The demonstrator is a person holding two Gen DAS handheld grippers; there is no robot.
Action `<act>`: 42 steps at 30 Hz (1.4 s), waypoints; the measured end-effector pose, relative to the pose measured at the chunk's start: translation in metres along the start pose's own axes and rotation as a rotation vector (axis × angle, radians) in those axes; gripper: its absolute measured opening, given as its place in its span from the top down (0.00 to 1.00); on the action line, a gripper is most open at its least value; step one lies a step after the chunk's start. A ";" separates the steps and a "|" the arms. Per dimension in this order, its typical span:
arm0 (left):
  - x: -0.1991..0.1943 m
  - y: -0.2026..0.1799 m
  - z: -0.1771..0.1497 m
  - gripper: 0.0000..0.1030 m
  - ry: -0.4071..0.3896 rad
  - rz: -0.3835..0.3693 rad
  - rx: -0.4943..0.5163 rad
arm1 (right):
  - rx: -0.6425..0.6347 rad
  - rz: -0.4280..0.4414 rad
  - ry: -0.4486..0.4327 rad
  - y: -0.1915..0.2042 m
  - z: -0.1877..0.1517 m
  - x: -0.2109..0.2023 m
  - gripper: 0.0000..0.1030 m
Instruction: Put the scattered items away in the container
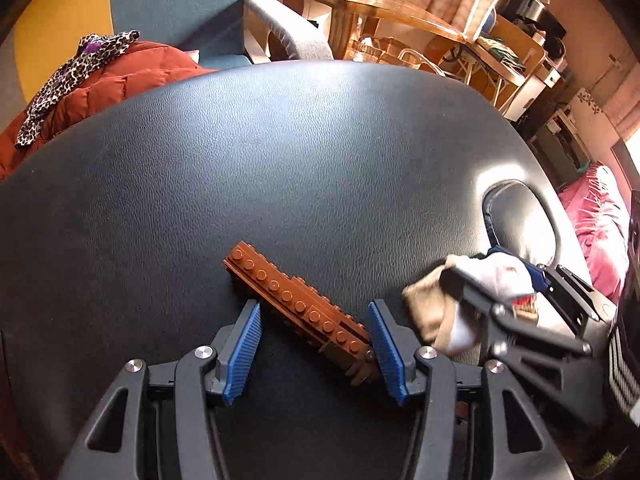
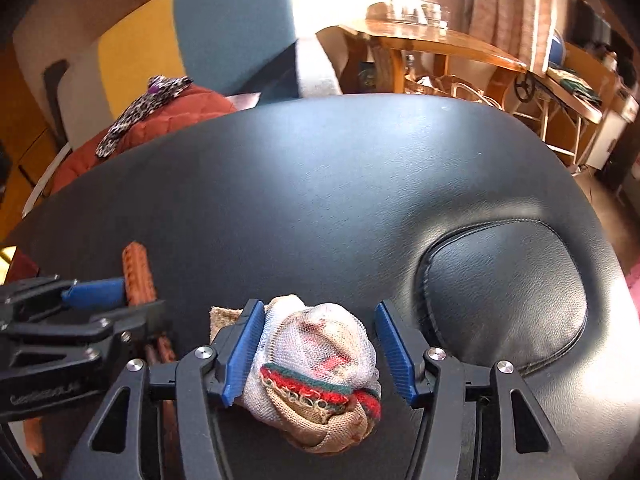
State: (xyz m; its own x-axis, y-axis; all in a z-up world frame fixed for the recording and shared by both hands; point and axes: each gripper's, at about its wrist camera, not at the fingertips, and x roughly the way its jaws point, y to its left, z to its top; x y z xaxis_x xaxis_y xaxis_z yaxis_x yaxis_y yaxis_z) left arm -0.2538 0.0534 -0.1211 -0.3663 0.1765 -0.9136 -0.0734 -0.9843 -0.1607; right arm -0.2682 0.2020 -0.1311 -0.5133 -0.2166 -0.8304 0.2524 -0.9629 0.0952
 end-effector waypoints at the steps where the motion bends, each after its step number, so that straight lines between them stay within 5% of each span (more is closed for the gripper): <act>1: -0.003 0.003 -0.004 0.47 0.000 0.001 0.003 | -0.008 0.010 0.005 0.004 -0.004 -0.002 0.43; 10: -0.035 0.038 -0.068 0.45 -0.014 0.023 0.028 | -0.036 0.038 0.030 0.051 -0.055 -0.028 0.41; 20: -0.074 0.091 -0.136 0.45 -0.025 0.143 0.081 | 0.037 0.091 0.048 0.113 -0.119 -0.069 0.31; 28: -0.122 0.135 -0.179 0.46 -0.080 0.004 -0.092 | 0.261 0.193 -0.035 0.103 -0.160 -0.104 0.31; 34: -0.117 0.139 -0.191 0.44 -0.055 -0.059 -0.201 | 0.268 0.142 -0.102 0.091 -0.179 -0.134 0.31; 42: -0.105 0.109 -0.174 0.42 -0.024 -0.077 -0.216 | 0.185 0.137 -0.113 0.106 -0.185 -0.147 0.31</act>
State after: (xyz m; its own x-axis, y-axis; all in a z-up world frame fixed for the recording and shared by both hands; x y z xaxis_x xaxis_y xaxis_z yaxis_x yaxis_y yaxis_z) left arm -0.0620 -0.0743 -0.1072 -0.3890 0.2493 -0.8869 0.0973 -0.9462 -0.3086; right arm -0.0144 0.1617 -0.1001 -0.5758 -0.3533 -0.7373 0.1767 -0.9343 0.3097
